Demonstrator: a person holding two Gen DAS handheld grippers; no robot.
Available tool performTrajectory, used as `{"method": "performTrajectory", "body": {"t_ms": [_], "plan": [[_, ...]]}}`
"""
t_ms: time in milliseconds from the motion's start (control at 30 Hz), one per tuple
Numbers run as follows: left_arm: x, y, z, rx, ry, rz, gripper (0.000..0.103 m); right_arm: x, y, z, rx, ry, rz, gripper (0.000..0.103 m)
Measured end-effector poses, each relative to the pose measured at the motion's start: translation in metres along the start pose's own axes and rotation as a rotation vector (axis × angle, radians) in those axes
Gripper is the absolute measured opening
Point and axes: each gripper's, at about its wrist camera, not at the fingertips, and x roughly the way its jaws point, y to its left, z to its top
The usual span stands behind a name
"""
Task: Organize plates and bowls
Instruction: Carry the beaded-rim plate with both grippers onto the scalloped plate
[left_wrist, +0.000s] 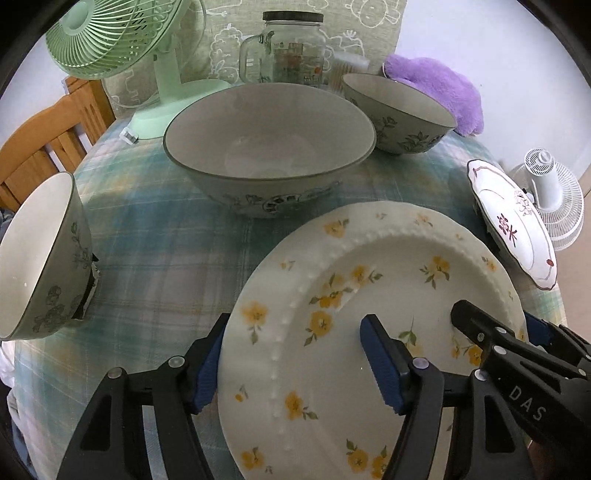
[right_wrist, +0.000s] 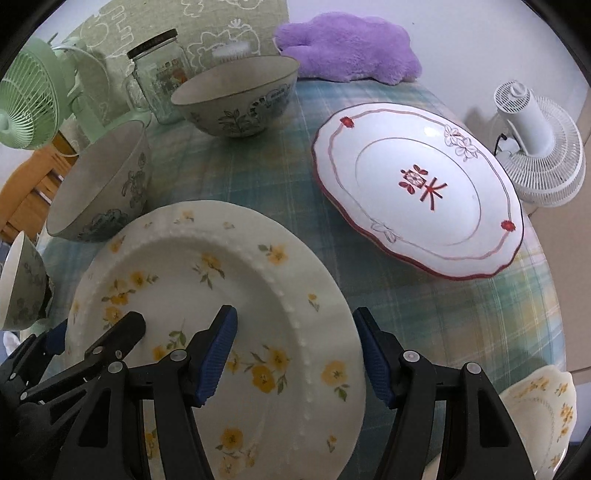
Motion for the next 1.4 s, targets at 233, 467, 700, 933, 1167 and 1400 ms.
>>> {"method": "performTrajectory", "body": {"t_ms": [233, 467, 700, 933, 1167, 1400], "plan": [[-0.005, 0.003, -0.005, 0.035, 0.011, 0.005, 0.07, -0.002, 0.006, -0.004, -0.013, 0.021, -0.008, 0.067], [-0.015, 0.017, -0.021, 0.048, 0.043, 0.013, 0.071, -0.01, 0.02, -0.025, -0.022, 0.071, 0.016, 0.067], [-0.027, 0.023, -0.044, 0.03, 0.055, 0.027, 0.071, -0.017, 0.032, -0.044, -0.03, 0.097, 0.026, 0.067], [-0.027, 0.025, -0.043, -0.001, 0.056, 0.016, 0.07, -0.015, 0.031, -0.044, -0.016, 0.092, 0.04, 0.067], [-0.044, 0.031, -0.049, -0.015, 0.084, 0.01, 0.069, -0.028, 0.032, -0.049, 0.028, 0.126, 0.03, 0.067], [-0.069, 0.038, -0.066, 0.003, 0.09, -0.023, 0.069, -0.054, 0.039, -0.073, 0.046, 0.141, 0.01, 0.067]]}}
